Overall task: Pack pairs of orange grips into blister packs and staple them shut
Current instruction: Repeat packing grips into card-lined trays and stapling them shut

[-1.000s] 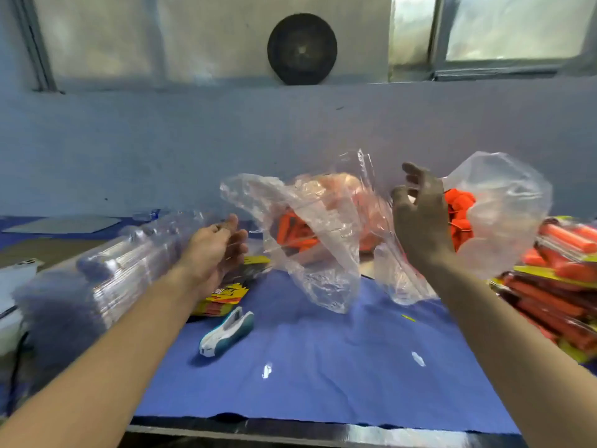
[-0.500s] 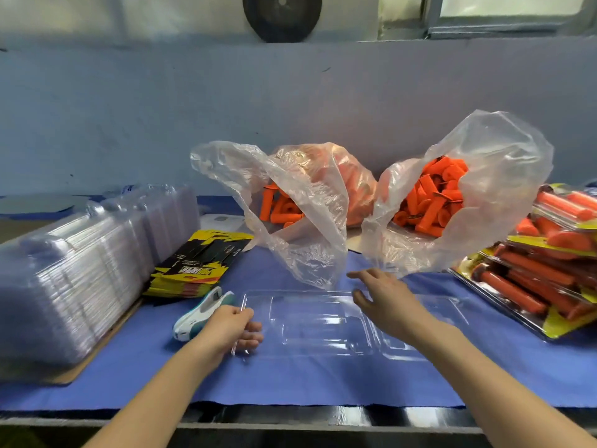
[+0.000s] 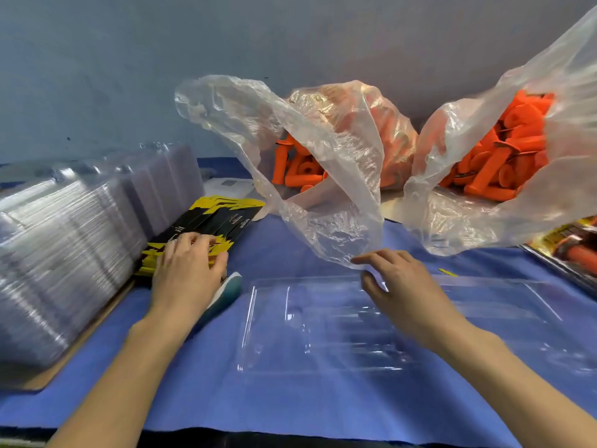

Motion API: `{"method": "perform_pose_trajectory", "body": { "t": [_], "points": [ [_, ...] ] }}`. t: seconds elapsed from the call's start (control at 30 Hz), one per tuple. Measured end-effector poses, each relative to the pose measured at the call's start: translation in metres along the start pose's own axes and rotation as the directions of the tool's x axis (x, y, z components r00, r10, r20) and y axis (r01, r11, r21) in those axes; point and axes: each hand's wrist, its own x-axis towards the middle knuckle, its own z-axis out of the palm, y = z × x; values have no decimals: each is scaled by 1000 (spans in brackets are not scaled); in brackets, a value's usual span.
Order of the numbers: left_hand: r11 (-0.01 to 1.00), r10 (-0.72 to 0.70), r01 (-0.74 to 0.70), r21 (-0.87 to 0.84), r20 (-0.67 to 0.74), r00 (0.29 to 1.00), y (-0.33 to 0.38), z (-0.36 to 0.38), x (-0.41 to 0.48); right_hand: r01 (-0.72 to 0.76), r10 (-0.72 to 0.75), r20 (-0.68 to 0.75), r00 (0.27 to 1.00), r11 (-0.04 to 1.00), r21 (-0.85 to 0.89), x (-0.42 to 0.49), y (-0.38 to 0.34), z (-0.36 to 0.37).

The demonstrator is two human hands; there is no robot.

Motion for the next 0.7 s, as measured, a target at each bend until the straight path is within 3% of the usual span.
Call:
{"method": "perform_pose_trajectory", "body": {
  "t": [0.17,0.47,0.6,0.7],
  "points": [
    [993,-44,41,110,18,999,-8,22,11,71,-70,-25,997,997,8,11,-16,4],
    [993,-12,39,107,-238,971,-15,24,14,82,-78,-57,995,995,58,21,-22,6],
    [997,-79,71,-38,-260,962,-14,24,16,66,-58,-106,993,995,78,20,-17,5],
    [972,-188,154,-178,-189,964,-15,24,21,66,-54,-125,991,993,95,20,-15,5]
  ]
}}
